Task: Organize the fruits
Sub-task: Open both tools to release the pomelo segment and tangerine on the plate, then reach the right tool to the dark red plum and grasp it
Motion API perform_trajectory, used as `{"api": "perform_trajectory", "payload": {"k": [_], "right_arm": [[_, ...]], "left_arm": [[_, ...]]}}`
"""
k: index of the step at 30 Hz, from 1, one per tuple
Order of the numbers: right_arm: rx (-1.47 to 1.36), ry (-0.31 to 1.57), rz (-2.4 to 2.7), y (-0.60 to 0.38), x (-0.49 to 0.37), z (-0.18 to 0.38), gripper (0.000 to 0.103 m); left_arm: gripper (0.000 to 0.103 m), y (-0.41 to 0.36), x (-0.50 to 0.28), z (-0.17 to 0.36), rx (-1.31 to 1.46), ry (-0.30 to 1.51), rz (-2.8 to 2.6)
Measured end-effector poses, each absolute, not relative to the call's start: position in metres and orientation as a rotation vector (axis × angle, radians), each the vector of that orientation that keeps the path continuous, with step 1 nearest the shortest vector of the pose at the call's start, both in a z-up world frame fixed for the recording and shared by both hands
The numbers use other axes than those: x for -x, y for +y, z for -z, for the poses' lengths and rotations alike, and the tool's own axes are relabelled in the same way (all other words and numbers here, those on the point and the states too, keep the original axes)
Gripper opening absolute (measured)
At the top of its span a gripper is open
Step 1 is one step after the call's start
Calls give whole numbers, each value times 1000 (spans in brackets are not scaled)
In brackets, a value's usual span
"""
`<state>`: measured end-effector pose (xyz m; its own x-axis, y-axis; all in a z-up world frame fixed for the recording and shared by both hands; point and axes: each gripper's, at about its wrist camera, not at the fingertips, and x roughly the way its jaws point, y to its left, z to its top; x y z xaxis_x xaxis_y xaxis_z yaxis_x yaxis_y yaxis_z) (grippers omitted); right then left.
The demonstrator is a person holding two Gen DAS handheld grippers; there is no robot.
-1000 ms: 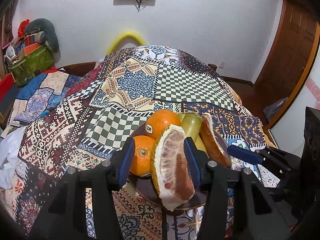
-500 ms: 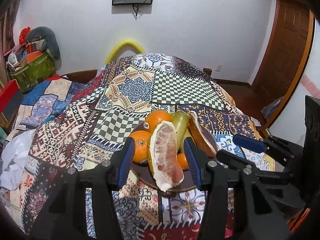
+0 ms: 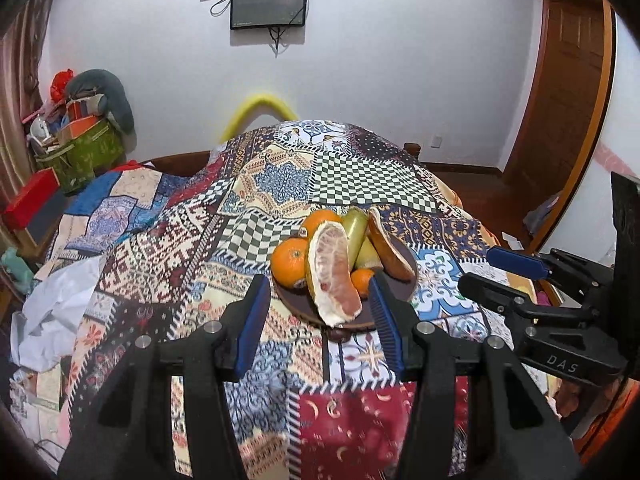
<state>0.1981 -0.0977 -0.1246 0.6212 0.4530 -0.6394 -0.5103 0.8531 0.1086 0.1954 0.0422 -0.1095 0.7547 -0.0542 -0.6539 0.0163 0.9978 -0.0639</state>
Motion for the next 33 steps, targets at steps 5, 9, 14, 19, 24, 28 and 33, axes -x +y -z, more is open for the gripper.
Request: {"api": "perform_trajectory", "payload": {"k": [5, 9, 14, 19, 24, 28, 33], "right_arm": [[106, 737, -556, -99, -182, 133, 50], [126, 776, -559, -98, -173, 146, 50], [135, 845, -562, -96, -166, 169, 50], [141, 913, -583, -92, -163, 192, 50], [109, 959, -592, -92, -167, 207, 50], [107, 982, -591, -91, -172, 214, 49], [103, 994, -590, -90, -177, 222, 36]], "left_arm": [[53, 39, -180, 116, 66, 742, 31], [53, 39, -172, 126, 80, 773, 29], [53, 39, -167, 144, 86, 825, 22], [53, 39, -164, 163, 95, 880, 22], [53, 36, -165, 178, 99, 918, 25], [53, 35, -166, 190, 116, 952, 36], [53, 29, -170, 204, 107, 991, 46]]}}
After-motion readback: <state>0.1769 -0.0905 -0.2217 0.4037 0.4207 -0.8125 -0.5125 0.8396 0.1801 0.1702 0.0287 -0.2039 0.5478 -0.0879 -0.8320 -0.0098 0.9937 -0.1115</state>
